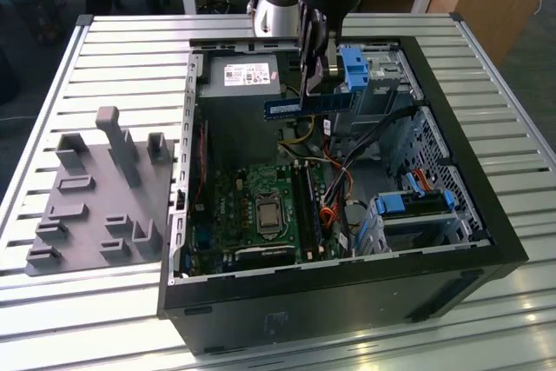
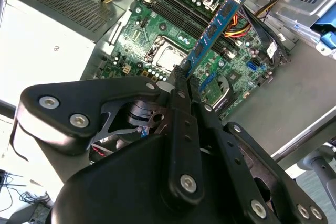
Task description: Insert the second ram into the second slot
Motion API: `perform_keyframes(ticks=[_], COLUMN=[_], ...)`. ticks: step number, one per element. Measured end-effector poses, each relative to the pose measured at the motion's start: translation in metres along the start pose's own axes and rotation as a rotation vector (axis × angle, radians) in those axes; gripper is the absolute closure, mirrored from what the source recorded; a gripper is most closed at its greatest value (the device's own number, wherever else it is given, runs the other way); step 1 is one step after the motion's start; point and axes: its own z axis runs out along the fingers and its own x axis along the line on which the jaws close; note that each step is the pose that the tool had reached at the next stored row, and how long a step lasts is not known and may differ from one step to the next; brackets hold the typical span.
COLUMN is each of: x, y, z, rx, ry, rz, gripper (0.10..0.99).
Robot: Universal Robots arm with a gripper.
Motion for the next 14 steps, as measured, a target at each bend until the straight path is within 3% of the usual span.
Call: perform_keyframes(ticks=[14], x=[0.0001], y=[0.0], z=[0.0], rx=[0.0], ry=[-0.0006], rz=[0.02], gripper=[0.949])
